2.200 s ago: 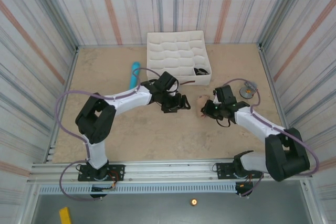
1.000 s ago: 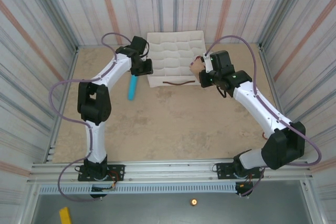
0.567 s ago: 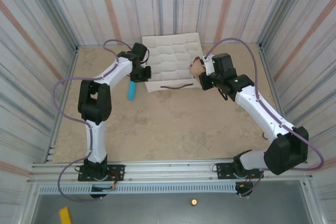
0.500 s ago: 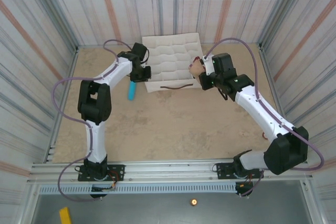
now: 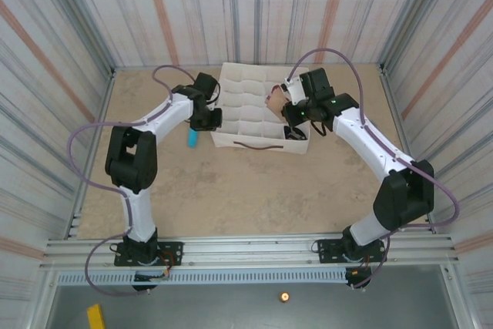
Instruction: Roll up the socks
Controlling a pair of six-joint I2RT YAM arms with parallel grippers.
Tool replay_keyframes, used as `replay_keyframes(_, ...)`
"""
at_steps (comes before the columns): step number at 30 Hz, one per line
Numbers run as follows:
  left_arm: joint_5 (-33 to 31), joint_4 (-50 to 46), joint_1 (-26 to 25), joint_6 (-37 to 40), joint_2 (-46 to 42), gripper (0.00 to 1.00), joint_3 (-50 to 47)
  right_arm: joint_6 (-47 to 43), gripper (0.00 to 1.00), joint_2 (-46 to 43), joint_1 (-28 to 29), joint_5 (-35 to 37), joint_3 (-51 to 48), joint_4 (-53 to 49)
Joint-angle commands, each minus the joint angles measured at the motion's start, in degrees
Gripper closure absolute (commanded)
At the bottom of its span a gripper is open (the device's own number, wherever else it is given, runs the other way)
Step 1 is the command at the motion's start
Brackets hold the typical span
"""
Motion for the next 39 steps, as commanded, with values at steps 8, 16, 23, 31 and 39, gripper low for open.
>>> replay_keyframes(8,-0.3,0.8,0.1,-2.1,-3.4,0.97,-2.7,-0.3,1.00,5.8,2.3,-5.9,3.2,-7.9)
replay_keyframes(16,-1.7,1.4,0.1,-4.2,-3.6,0.98,-4.3,1.5,1.00,6.4,3.9,-5.8,-1.3,-5.8)
replay_keyframes(23,-1.5,1.9,0.1,-4.9,-3.1,1.00,-4.5,1.8,1.00,8.4,4.2,-4.6,-2.6,-5.8)
replay_keyframes(31,-1.5,1.5,0.1,-5.0,-2.4,1.00,-4.1,1.1,1.00,10.4,4.0,-2.0,-2.0,-6.6)
replay_keyframes(39,-1.3,1.6,0.3,-5.1,-2.1,1.00,-4.0,0.9,1.00,13.6,4.1,-0.2,0.0,-9.0)
